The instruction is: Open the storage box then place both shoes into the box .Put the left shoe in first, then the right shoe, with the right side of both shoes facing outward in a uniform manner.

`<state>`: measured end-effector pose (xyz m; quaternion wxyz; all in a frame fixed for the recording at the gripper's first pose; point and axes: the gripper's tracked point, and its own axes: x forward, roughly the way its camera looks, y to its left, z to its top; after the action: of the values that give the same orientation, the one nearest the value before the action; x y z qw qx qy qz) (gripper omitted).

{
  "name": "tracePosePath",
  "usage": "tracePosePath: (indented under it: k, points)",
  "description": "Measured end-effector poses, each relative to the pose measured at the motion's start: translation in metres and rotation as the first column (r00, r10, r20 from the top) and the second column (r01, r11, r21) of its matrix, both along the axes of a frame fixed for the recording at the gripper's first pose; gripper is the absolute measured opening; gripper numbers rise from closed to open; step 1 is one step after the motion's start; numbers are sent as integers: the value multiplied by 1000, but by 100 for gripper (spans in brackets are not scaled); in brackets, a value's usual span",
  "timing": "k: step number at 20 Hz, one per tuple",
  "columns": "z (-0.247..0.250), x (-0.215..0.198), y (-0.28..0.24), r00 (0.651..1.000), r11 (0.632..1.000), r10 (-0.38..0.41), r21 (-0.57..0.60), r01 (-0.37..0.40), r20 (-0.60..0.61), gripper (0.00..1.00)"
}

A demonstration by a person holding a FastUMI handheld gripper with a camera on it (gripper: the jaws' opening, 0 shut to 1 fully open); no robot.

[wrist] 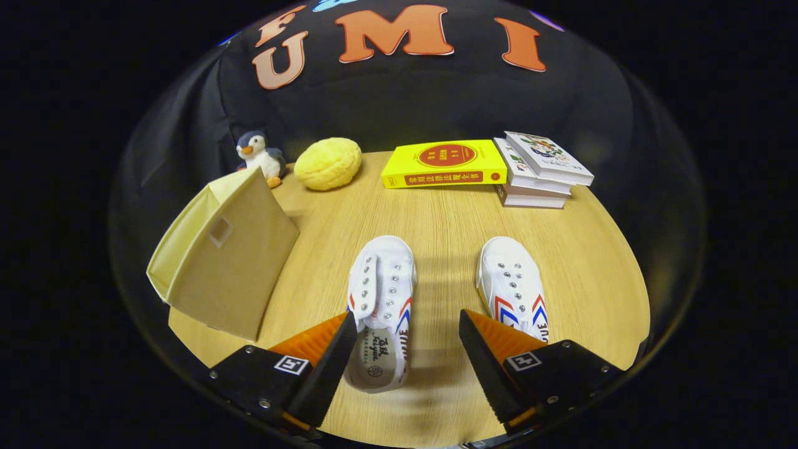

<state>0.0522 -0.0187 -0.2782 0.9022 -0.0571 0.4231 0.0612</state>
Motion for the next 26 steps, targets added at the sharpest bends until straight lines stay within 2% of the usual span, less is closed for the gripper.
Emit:
tracePosePath:
  k: [3,8,10,14,15,16,17,19,21,26]
  points:
    - [-25,-3,-4,999,998,35,-59,-37,-31,99]
    - [-47,-3,-5,996,997,49,-58,-53,-69,92]
    - [-53,-1,-3,995,997,55,-42,-59,-86,83]
    - [-61,4,11,990,998,57,18,-55,-127,53]
    - [-61,2,16,987,997,63,42,-58,-145,38]
    - [-61,2,18,986,997,59,57,-50,-159,30]
    - [-61,1,17,983,997,47,75,-34,-175,15]
    - [-58,1,16,983,992,5,127,19,-185,4]
    - [-52,3,18,990,991,9,133,10,-142,0]
    - [-26,8,39,998,986,1,166,9,-61,0]
